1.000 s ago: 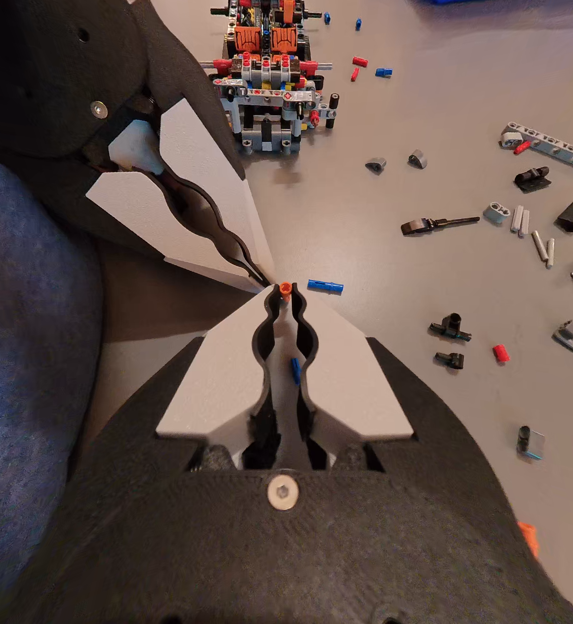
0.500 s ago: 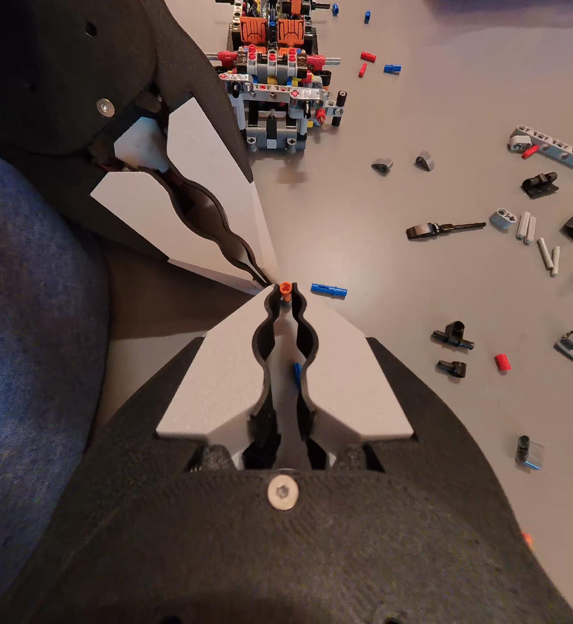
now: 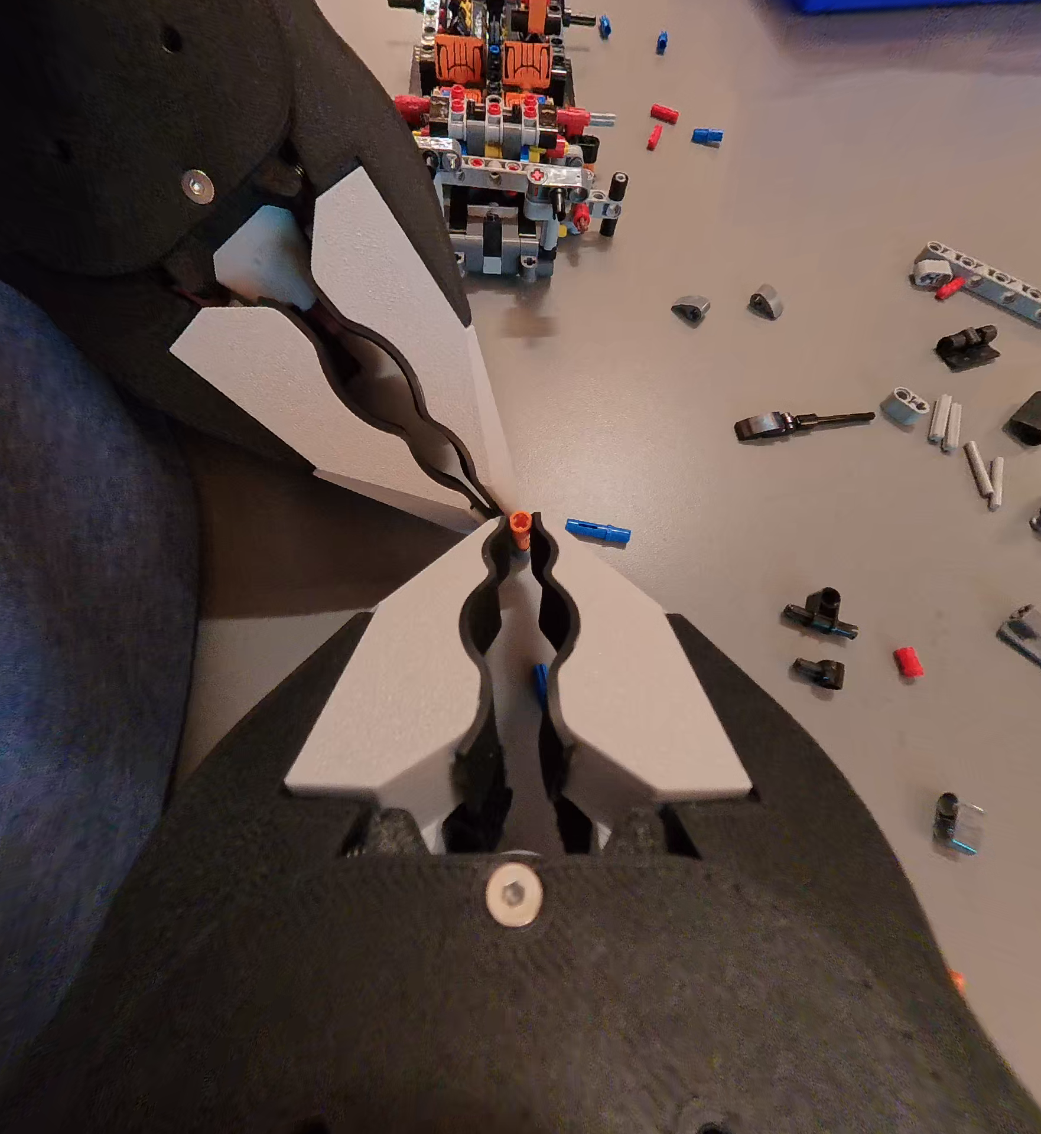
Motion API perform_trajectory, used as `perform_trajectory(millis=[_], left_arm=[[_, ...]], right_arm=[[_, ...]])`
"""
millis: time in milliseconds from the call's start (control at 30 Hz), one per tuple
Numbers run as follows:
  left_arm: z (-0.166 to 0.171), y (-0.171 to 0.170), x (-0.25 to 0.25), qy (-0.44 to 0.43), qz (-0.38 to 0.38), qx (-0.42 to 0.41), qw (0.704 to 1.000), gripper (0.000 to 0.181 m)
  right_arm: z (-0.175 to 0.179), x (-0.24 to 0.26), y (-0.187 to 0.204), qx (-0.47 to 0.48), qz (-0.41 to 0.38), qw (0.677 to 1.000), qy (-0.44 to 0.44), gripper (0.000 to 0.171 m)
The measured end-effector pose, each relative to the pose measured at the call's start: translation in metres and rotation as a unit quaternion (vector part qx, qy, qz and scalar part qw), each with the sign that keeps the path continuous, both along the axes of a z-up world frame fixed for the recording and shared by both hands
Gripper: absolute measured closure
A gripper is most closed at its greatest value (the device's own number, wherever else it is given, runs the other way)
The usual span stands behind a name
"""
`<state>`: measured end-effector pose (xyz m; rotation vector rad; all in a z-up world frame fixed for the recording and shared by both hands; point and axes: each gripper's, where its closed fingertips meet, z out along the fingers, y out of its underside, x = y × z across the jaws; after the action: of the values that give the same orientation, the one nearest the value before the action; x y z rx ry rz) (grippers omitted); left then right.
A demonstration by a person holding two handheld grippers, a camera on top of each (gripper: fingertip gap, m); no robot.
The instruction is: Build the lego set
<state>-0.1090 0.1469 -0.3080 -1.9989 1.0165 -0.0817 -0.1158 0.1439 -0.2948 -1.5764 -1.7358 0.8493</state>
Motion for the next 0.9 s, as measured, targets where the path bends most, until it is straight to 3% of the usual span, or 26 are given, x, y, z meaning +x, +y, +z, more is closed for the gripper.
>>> perform_trajectory(millis=[367,900], left_arm=[[-0.0023,-0.0005,0.0007,0.019,-0.007,0.008,1.000,0.181],[-0.0021,0.0003,0.0011,0.025,-0.013,0.015,0.999,0.181]], right_arm=[[-0.0007,0.0006,-0.0005,0.023,-0.011,1.000,0.012,0.168],[-0.0037,0.0003,0.0019,-0.054,-0.021,0.998,-0.006,0.168]])
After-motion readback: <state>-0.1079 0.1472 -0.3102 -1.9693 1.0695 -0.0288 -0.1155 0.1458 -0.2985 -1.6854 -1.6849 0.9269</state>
